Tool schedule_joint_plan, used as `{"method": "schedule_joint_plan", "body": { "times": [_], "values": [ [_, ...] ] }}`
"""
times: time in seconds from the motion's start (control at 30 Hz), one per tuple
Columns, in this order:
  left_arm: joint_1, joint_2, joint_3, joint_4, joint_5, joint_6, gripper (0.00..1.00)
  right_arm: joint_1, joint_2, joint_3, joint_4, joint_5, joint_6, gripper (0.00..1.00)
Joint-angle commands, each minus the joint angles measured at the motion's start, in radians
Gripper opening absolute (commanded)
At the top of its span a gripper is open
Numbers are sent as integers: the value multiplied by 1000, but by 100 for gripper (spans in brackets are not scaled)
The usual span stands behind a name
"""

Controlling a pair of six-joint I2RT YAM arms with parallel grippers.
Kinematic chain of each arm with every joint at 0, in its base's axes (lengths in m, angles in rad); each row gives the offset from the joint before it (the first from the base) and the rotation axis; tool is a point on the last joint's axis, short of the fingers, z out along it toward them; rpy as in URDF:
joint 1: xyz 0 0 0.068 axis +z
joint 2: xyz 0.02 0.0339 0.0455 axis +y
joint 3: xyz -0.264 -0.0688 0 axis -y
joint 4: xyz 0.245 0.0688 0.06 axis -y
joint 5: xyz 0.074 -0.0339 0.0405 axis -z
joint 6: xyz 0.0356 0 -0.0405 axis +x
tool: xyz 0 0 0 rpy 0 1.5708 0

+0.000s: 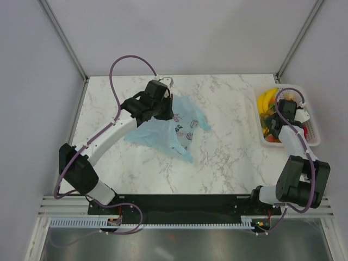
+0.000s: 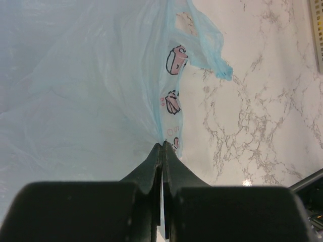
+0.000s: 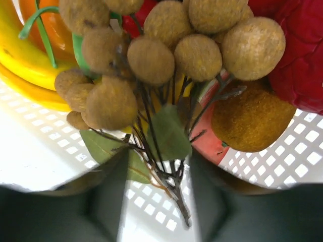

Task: Place the fake fruits into the plastic bag and tie a complex knot
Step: Pick up the fake fruit from the bin.

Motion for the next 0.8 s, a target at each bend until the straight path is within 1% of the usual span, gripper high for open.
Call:
{"method": "schedule_joint_plan", "body": {
  "times": [0.0, 0.03, 0.07, 0.1, 0.13, 0.23, 0.3, 0.33, 0.4, 0.43, 0.47, 0.5, 0.57, 0.6, 0.63, 0.67, 0.7, 0.77],
  "values": [
    [4, -31, -4, 34, -5, 5, 2, 6, -9, -5, 45, 37, 31, 48],
    [4, -33, -6, 34, -6, 7, 2, 9, -36, -5, 44, 58, 17, 24],
    [4, -33, -7, 34, -8, 7, 2, 20, -50, -2, 33, 84, 14, 14],
    [6, -35, -6, 32, -14, 7, 2, 25, -64, 9, 30, 113, 8, 5],
    [4, -35, -6, 34, -15, 7, 2, 29, -82, 19, 21, 149, -12, 0],
    [4, -35, -4, 35, -17, 8, 2, 52, -93, 82, -36, 216, -45, 0],
    [4, -33, -7, 35, -18, 10, 2, 77, -106, 121, -54, 229, -84, 0],
    [4, -31, -6, 35, -18, 10, 2, 88, -125, 133, -54, 221, -106, 0],
    [4, -33, -7, 34, -17, 13, 2, 124, -139, 180, -51, 155, -201, 0],
    [4, -31, -7, 35, -17, 15, 2, 150, -149, 196, -44, 105, -245, 0],
    [4, -31, -6, 34, -15, 15, 2, 163, -152, 211, -36, -5, -282, 0],
    [4, -31, -6, 35, -14, 16, 2, 175, -155, 242, -36, -61, -334, 0],
    [4, -33, -6, 34, -9, 18, 2, 224, -164, 257, -45, -151, -370, 0],
    [4, -33, -6, 34, -9, 18, 2, 241, -173, 260, -44, -254, -403, 0],
    [4, -33, -7, 34, -8, 18, 2, 259, -193, 257, -41, -309, -414, 0],
    [4, -31, -9, 34, -8, 18, 2, 305, -204, 257, -42, -354, -428, 0],
    [4, -31, -11, 35, -8, 21, 2, 327, -211, 254, -42, -471, -443, 0],
    [4, -30, -11, 34, -5, 22, 2, 397, -230, 250, -60, -541, -476, 0]
  ]
}}
